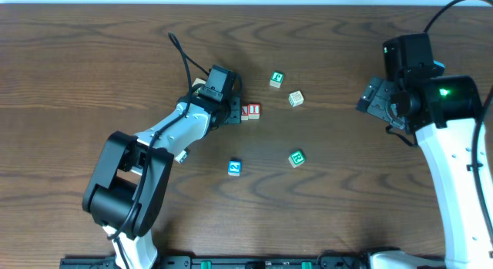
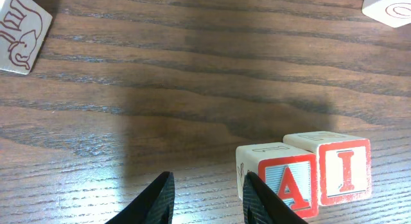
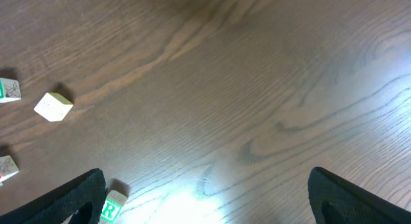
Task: Spell out Ai2
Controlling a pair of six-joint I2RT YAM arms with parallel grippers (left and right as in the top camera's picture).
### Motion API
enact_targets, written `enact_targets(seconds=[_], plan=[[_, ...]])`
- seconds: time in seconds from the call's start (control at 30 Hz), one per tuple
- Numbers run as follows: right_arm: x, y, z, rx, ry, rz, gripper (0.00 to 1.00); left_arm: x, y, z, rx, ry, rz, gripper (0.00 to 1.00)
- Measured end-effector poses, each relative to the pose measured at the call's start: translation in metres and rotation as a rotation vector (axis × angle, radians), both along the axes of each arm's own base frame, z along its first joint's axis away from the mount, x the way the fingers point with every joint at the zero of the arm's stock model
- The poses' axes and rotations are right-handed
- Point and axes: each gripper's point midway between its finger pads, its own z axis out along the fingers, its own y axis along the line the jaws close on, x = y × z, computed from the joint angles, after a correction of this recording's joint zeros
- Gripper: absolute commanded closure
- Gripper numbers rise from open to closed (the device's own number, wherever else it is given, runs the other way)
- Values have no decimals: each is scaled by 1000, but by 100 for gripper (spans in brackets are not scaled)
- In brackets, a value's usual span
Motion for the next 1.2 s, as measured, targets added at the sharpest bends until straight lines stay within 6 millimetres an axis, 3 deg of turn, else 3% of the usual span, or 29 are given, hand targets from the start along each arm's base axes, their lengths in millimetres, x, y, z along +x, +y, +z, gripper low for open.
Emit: enact_targets(seconds=[0.17,0.23,0.33,0.73,1.2], plan=[[0,0,0,0,0,0,1,-7,10,-5,52,30,14,66],[0,0,0,0,0,0,1,-15,19,-10,88,68,23,57],[0,0,0,0,0,0,1,-26,25,-13,109,115,16,55],[0,0,0,-1,2,0,1,-23,-11,0,7,60,-97,54],[0,0,0,-1,1,0,1,-21,-16,2,-13,48,-109,54]])
